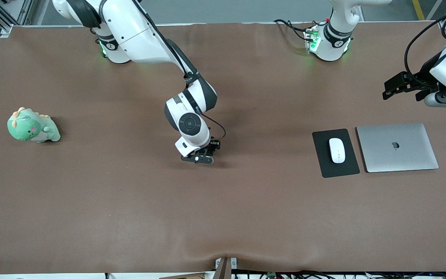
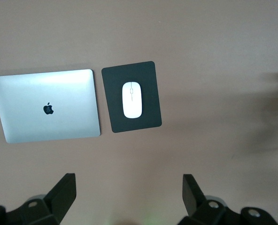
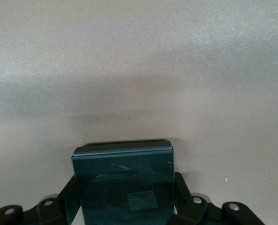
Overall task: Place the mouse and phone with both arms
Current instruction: 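Raise the left gripper away while the right gripper grasps the black phone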
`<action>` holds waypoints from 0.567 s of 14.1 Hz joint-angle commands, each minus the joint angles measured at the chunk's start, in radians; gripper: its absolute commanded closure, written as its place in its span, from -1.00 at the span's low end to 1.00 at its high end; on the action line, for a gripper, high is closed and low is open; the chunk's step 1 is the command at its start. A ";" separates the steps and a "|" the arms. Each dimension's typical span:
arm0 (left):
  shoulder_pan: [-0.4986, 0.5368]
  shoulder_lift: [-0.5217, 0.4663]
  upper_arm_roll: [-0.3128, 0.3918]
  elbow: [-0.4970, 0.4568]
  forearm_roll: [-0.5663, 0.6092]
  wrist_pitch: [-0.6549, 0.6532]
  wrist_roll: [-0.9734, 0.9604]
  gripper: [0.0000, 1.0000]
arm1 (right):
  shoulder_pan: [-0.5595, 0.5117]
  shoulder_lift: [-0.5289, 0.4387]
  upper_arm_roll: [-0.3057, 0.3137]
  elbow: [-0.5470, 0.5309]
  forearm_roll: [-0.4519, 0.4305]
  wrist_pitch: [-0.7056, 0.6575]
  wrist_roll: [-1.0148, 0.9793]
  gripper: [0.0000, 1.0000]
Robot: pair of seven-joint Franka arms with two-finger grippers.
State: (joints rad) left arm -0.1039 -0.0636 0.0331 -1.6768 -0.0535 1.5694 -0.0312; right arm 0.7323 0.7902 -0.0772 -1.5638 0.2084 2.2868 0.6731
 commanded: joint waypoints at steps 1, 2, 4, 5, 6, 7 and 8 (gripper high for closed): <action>0.003 0.013 0.007 0.028 0.000 -0.016 0.016 -1.00 | -0.007 -0.005 -0.006 0.007 0.002 -0.003 0.011 1.00; 0.024 0.014 0.001 0.028 0.004 -0.012 0.016 -1.00 | -0.014 -0.014 -0.007 0.007 0.002 -0.022 0.011 1.00; 0.064 0.042 -0.054 0.051 0.003 0.003 0.017 -1.00 | -0.043 -0.049 -0.007 0.007 0.003 -0.096 0.011 1.00; 0.056 0.044 -0.055 0.052 0.003 0.003 0.016 -1.00 | -0.056 -0.063 -0.007 0.002 0.005 -0.108 0.016 1.00; 0.038 0.044 -0.049 0.052 0.003 0.003 0.016 -1.00 | -0.077 -0.083 -0.007 -0.002 0.005 -0.119 0.014 1.00; 0.006 0.044 -0.024 0.049 0.003 0.003 0.016 -1.00 | -0.089 -0.097 -0.007 -0.004 0.005 -0.139 0.013 1.00; -0.028 0.044 0.022 0.049 0.004 0.003 0.016 -1.00 | -0.099 -0.111 -0.009 -0.004 0.005 -0.154 0.014 1.00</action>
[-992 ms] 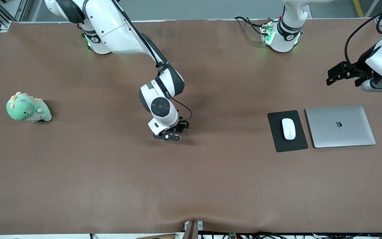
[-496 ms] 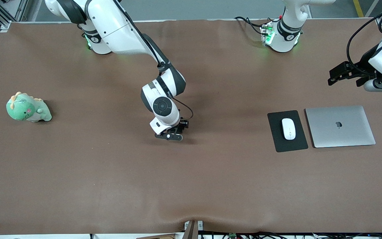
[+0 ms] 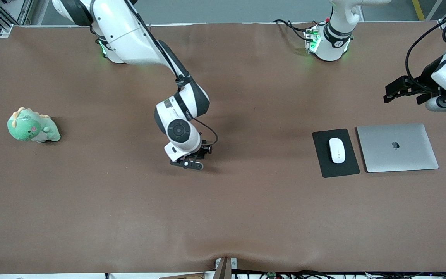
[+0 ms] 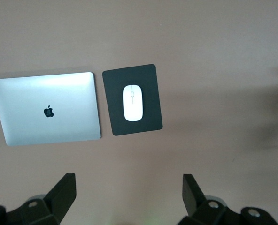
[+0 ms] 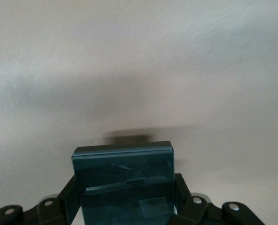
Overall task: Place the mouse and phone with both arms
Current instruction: 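Carry the phone with the right gripper toward the green plush toy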
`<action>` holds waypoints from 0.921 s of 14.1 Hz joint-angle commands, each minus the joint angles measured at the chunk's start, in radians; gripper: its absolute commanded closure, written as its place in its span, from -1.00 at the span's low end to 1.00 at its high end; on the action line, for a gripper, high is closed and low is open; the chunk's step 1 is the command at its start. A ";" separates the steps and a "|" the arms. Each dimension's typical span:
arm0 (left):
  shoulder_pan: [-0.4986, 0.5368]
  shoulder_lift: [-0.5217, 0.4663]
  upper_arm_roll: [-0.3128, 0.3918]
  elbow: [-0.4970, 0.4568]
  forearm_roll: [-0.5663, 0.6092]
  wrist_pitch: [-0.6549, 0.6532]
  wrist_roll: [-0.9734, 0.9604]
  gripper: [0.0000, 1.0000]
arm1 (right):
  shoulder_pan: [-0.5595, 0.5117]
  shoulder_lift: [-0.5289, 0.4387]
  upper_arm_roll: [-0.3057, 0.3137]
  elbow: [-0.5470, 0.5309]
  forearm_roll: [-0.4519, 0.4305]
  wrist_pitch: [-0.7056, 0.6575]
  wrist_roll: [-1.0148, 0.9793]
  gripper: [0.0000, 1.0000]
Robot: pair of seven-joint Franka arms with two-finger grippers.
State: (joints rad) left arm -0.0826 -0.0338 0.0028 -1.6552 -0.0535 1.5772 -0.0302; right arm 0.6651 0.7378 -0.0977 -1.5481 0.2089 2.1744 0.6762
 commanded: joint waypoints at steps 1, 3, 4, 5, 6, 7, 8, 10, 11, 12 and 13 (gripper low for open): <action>-0.052 0.012 0.065 0.028 0.004 -0.003 0.015 -1.00 | -0.047 -0.079 0.012 -0.027 0.003 -0.054 0.009 1.00; -0.049 0.011 0.063 0.026 0.006 -0.005 0.015 -1.00 | -0.083 -0.125 0.012 -0.047 0.003 -0.088 -0.007 1.00; -0.049 0.011 0.065 0.026 0.006 -0.005 0.015 -1.00 | -0.102 -0.145 0.012 -0.064 0.001 -0.102 -0.029 1.00; -0.049 0.011 0.065 0.026 0.006 -0.005 0.015 -1.00 | -0.119 -0.161 0.010 -0.081 -0.003 -0.113 -0.055 1.00; -0.049 0.011 0.065 0.028 0.006 -0.005 0.015 -1.00 | -0.139 -0.181 0.003 -0.113 -0.011 -0.114 -0.087 1.00; -0.049 0.011 0.065 0.026 0.006 -0.005 0.015 -1.00 | -0.160 -0.211 -0.003 -0.151 -0.012 -0.114 -0.137 1.00; -0.051 0.011 0.066 0.026 0.007 -0.003 0.013 -1.00 | -0.188 -0.242 -0.005 -0.191 -0.014 -0.113 -0.191 1.00; -0.049 0.008 0.066 0.029 0.033 -0.003 0.013 -1.00 | -0.251 -0.297 -0.005 -0.257 -0.014 -0.114 -0.277 1.00; -0.049 0.006 0.065 0.028 0.055 -0.003 0.015 -1.00 | -0.271 -0.317 -0.007 -0.286 -0.020 -0.114 -0.306 1.00; -0.051 0.003 0.063 0.026 0.072 -0.003 0.016 -1.00 | -0.292 -0.339 -0.007 -0.315 -0.054 -0.111 -0.338 1.00; -0.052 0.003 0.062 0.026 0.098 -0.003 0.025 -1.00 | -0.317 -0.359 -0.005 -0.349 -0.095 -0.110 -0.355 1.00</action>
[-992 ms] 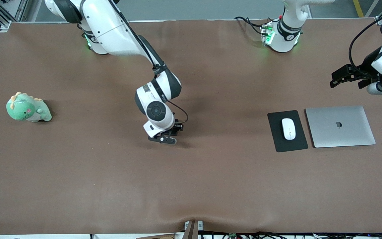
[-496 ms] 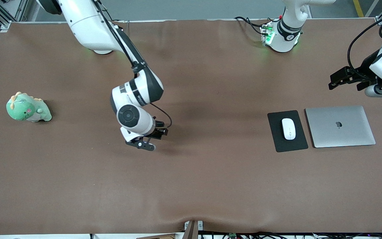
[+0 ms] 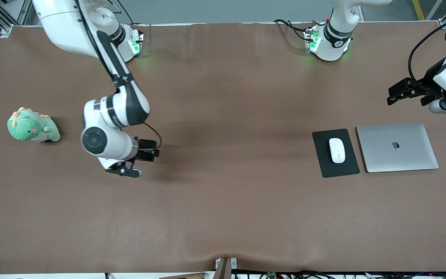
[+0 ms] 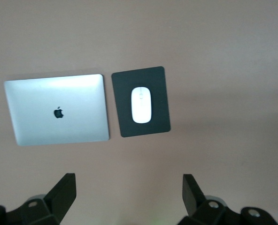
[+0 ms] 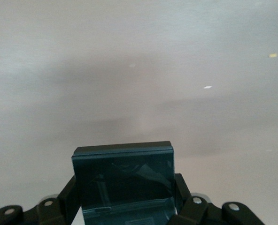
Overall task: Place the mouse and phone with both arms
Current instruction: 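Carry the phone with the right gripper toward the green plush toy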
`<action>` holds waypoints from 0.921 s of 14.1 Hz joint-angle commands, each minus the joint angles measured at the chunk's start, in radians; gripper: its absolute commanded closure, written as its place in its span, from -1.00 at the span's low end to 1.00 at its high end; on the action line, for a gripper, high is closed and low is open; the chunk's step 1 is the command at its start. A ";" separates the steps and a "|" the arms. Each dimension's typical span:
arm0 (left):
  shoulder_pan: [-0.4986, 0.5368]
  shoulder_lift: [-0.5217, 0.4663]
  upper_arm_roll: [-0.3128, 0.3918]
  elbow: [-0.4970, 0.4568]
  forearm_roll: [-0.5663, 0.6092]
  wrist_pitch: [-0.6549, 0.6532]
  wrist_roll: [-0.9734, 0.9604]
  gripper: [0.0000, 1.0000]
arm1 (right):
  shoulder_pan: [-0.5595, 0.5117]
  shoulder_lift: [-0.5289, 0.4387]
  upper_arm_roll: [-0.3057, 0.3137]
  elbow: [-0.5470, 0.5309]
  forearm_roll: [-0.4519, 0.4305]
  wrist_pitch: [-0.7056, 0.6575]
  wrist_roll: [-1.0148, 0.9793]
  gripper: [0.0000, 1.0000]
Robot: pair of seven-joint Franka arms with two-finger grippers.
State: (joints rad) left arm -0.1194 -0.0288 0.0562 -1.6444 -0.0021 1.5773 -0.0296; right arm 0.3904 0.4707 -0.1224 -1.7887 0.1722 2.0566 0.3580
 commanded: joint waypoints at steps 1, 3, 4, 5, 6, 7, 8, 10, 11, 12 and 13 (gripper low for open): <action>-0.017 -0.002 0.007 0.015 0.054 -0.005 0.036 -1.00 | -0.059 -0.110 0.020 -0.132 -0.080 0.010 -0.050 1.00; -0.016 -0.003 0.007 0.012 0.051 -0.008 0.039 -1.00 | -0.091 -0.141 0.020 -0.169 -0.094 0.008 -0.083 1.00; -0.016 -0.002 0.007 0.012 0.050 -0.008 0.040 -1.00 | -0.117 -0.152 0.020 -0.185 -0.099 0.010 -0.118 1.00; -0.014 -0.002 0.007 0.014 0.045 -0.008 0.040 -1.00 | -0.142 -0.159 0.020 -0.201 -0.100 0.014 -0.160 1.00; -0.014 -0.002 0.007 0.014 0.041 -0.008 0.039 -1.00 | -0.174 -0.162 0.020 -0.212 -0.100 0.016 -0.207 1.00; -0.014 -0.002 0.008 0.015 0.040 -0.008 0.039 -1.00 | -0.209 -0.164 0.020 -0.225 -0.100 0.026 -0.256 1.00; -0.014 0.000 0.008 0.018 0.040 -0.003 0.039 -1.00 | -0.237 -0.164 0.020 -0.244 -0.100 0.052 -0.299 1.00; -0.017 0.000 0.007 0.020 0.040 -0.002 0.037 -1.00 | -0.286 -0.164 0.020 -0.282 -0.102 0.100 -0.367 1.00; -0.019 -0.002 0.007 0.021 0.040 -0.002 0.037 -1.00 | -0.298 -0.162 0.018 -0.303 -0.102 0.120 -0.384 1.00; -0.019 0.000 0.007 0.021 0.040 -0.002 0.037 -1.00 | -0.303 -0.162 0.018 -0.328 -0.108 0.155 -0.386 1.00; -0.019 -0.002 0.007 0.023 0.039 -0.002 0.037 -1.00 | -0.306 -0.162 0.017 -0.357 -0.128 0.199 -0.386 1.00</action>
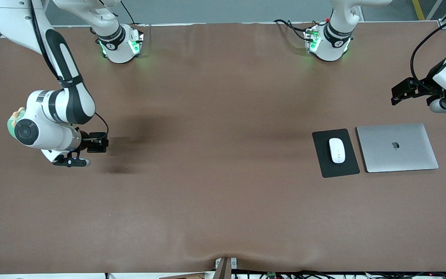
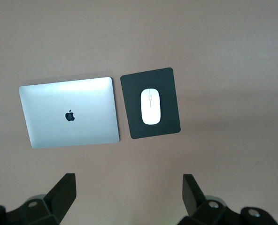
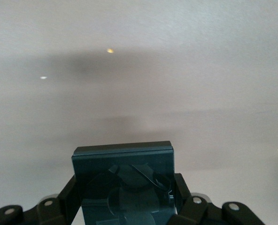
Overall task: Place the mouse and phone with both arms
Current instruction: 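Carry the phone with the right gripper toward the green plush toy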
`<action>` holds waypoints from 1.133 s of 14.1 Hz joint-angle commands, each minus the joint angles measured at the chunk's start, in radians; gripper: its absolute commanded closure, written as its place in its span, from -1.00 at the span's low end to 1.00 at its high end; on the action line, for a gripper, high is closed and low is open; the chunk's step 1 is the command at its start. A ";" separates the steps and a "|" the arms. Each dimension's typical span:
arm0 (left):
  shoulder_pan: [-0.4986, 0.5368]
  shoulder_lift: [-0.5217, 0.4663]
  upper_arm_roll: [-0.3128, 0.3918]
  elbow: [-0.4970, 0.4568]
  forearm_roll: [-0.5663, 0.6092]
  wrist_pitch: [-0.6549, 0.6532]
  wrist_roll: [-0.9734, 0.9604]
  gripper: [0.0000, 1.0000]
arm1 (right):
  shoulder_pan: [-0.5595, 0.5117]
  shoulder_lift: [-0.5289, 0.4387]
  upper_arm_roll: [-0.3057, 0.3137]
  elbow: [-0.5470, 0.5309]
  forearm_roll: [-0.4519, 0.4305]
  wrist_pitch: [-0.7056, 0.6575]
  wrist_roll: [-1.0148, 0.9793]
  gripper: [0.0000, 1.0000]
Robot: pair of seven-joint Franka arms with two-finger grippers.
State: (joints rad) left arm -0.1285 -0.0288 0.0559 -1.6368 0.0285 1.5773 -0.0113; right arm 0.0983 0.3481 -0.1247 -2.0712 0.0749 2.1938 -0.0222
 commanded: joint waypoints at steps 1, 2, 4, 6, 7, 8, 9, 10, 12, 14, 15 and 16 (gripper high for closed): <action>-0.010 -0.002 0.007 0.015 0.008 -0.002 0.019 -1.00 | -0.035 -0.037 0.016 -0.102 -0.052 0.108 -0.005 1.00; -0.011 -0.002 0.007 0.015 0.008 -0.002 0.017 -1.00 | -0.060 -0.035 0.016 -0.133 -0.070 0.147 -0.007 1.00; -0.011 -0.002 0.007 0.017 0.008 -0.002 0.017 -1.00 | -0.075 -0.032 0.016 -0.187 -0.080 0.214 -0.030 1.00; -0.010 -0.002 0.007 0.017 0.008 -0.002 0.016 -1.00 | -0.104 -0.028 0.016 -0.213 -0.080 0.254 -0.044 1.00; -0.011 -0.002 0.007 0.017 0.008 -0.002 0.016 -1.00 | -0.118 -0.024 0.016 -0.220 -0.080 0.273 -0.068 1.00; -0.014 -0.002 0.007 0.017 0.008 -0.002 0.011 -1.00 | -0.138 -0.018 0.017 -0.225 -0.080 0.291 -0.093 1.00; -0.014 -0.002 0.007 0.017 0.008 -0.002 0.011 -1.00 | -0.156 -0.006 0.017 -0.227 -0.080 0.300 -0.114 1.00; -0.014 -0.002 0.007 0.017 0.008 -0.002 0.011 -1.00 | -0.163 0.003 0.017 -0.228 -0.080 0.311 -0.116 1.00; -0.014 -0.002 0.007 0.017 0.008 -0.002 0.010 -1.00 | -0.166 0.018 0.017 -0.227 -0.080 0.316 -0.116 1.00; -0.014 0.000 0.007 0.017 0.008 -0.002 0.007 -1.00 | -0.166 0.031 0.017 -0.225 -0.080 0.316 -0.114 0.67; -0.014 0.000 0.005 0.017 0.008 -0.002 0.005 -1.00 | -0.164 0.038 0.017 -0.225 -0.078 0.316 -0.108 0.04; -0.014 0.000 0.007 0.015 0.007 -0.002 0.005 -1.00 | -0.166 0.043 0.017 -0.224 -0.078 0.314 -0.105 -0.54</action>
State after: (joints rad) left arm -0.1320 -0.0288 0.0559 -1.6313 0.0285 1.5773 -0.0113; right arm -0.0475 0.3901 -0.1230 -2.2879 0.0148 2.4986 -0.1331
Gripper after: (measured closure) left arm 0.000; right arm 0.194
